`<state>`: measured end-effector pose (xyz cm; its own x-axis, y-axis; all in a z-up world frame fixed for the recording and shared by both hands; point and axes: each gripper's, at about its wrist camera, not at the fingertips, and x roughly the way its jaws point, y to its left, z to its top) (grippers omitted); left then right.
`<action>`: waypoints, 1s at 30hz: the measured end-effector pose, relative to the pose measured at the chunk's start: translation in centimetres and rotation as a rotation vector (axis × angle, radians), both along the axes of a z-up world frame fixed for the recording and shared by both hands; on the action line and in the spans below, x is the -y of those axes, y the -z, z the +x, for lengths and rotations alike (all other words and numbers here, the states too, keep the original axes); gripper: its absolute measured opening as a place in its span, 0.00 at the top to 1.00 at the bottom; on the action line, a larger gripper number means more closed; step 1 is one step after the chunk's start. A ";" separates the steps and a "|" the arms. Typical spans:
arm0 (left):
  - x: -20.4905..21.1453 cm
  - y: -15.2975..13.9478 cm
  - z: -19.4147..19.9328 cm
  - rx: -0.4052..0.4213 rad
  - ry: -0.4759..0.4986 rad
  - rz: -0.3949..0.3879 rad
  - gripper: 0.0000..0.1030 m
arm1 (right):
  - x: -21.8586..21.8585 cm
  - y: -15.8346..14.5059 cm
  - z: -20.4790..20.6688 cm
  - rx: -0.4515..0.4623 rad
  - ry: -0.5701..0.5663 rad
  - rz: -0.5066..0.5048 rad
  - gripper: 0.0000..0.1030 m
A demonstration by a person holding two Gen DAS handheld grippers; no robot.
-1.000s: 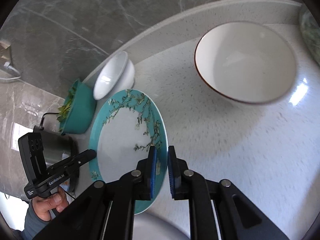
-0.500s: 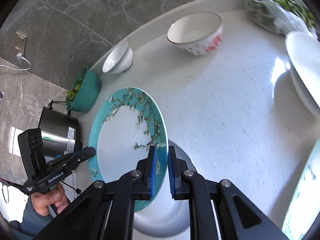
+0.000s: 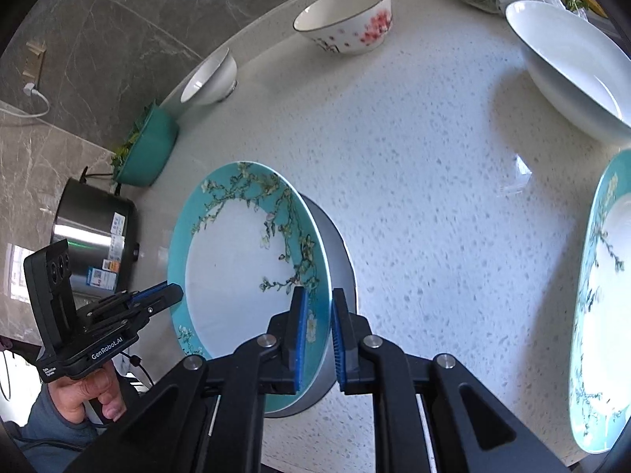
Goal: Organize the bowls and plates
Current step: 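Carry the teal floral plate with both grippers and lower it onto the grey-rimmed plate, then open both grippers and move them to the second teal floral plate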
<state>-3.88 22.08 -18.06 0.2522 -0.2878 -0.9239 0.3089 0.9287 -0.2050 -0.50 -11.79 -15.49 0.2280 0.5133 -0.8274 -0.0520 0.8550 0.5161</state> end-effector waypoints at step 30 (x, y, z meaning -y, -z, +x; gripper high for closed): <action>0.9 0.6 -0.9 0.074 0.037 0.126 0.84 | -4.1 -0.1 -2.5 0.111 -0.113 -0.284 0.39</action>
